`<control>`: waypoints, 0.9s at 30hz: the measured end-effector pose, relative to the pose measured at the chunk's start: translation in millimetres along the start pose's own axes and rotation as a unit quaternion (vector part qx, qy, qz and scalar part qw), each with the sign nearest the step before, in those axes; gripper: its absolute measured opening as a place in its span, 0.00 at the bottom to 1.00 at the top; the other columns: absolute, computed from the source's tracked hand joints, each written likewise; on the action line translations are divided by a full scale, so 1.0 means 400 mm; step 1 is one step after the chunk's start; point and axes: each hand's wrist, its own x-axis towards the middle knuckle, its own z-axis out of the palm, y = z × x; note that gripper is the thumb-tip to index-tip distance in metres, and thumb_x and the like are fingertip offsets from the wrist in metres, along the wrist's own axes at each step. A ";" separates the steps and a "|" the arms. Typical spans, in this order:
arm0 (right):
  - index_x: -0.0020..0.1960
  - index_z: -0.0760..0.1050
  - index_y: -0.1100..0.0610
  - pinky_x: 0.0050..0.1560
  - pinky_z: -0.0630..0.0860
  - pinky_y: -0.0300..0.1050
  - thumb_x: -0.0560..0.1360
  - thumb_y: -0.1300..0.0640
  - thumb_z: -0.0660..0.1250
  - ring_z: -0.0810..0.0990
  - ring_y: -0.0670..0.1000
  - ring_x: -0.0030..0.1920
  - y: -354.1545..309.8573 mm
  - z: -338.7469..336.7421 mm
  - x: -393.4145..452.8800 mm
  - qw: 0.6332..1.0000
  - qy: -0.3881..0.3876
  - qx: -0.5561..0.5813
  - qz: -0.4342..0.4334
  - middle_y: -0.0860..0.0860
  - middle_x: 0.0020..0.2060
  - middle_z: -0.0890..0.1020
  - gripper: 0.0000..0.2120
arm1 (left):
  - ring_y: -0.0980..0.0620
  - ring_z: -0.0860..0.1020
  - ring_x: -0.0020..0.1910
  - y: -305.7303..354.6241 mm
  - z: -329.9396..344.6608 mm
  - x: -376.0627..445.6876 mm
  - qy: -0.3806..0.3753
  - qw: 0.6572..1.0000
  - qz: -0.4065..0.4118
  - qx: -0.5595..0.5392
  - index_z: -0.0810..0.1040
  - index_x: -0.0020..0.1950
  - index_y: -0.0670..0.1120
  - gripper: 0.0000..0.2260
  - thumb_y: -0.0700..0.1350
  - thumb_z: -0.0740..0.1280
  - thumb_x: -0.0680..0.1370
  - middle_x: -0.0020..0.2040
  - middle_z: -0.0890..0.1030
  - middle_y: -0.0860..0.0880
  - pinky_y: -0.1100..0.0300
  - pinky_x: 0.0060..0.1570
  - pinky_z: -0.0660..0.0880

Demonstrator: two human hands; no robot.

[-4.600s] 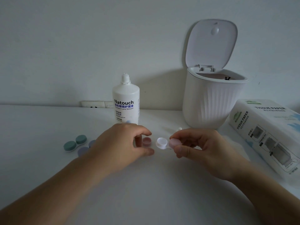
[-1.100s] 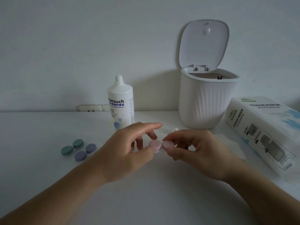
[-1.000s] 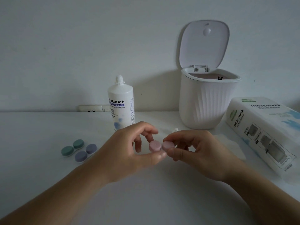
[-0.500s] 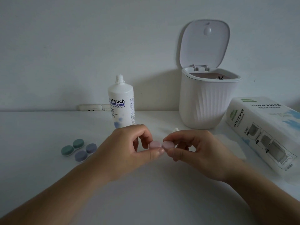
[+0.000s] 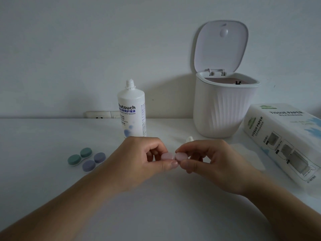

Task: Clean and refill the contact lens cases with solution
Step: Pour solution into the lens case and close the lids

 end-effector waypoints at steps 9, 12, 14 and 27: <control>0.50 0.84 0.46 0.43 0.75 0.34 0.73 0.57 0.76 0.79 0.40 0.37 -0.004 0.004 -0.002 1.000 -0.029 0.006 -0.003 0.37 0.38 0.84 0.08 | 0.61 0.75 0.33 -0.001 -0.021 0.003 -0.073 0.997 -0.024 -0.030 0.83 0.42 0.52 0.08 0.53 0.78 0.71 0.36 0.82 0.50 0.67 0.34 0.72; 0.49 0.84 0.47 0.43 0.75 0.35 0.73 0.58 0.76 0.78 0.40 0.37 -0.004 0.007 -0.002 0.999 -0.029 0.013 -0.006 0.38 0.38 0.84 0.08 | 0.62 0.75 0.33 -0.006 -0.023 0.003 -0.081 0.996 -0.021 -0.044 0.83 0.43 0.52 0.08 0.54 0.78 0.71 0.36 0.82 0.50 0.69 0.35 0.72; 0.48 0.84 0.45 0.42 0.75 0.32 0.72 0.58 0.77 0.78 0.39 0.37 -0.004 0.007 -0.001 1.000 -0.018 0.003 -0.010 0.37 0.38 0.84 0.09 | 0.62 0.75 0.33 -0.012 -0.020 0.005 -0.066 0.997 -0.012 -0.030 0.83 0.43 0.54 0.11 0.59 0.77 0.69 0.35 0.81 0.53 0.68 0.34 0.72; 0.48 0.82 0.43 0.37 0.68 0.31 0.74 0.46 0.72 0.72 0.40 0.35 0.072 0.010 0.034 0.980 0.085 -0.180 0.006 0.40 0.37 0.76 0.04 | 0.68 0.72 0.30 -0.035 -0.037 0.017 -0.028 0.991 -0.041 0.122 0.83 0.48 0.58 0.13 0.61 0.78 0.68 0.42 0.81 0.64 0.74 0.33 0.67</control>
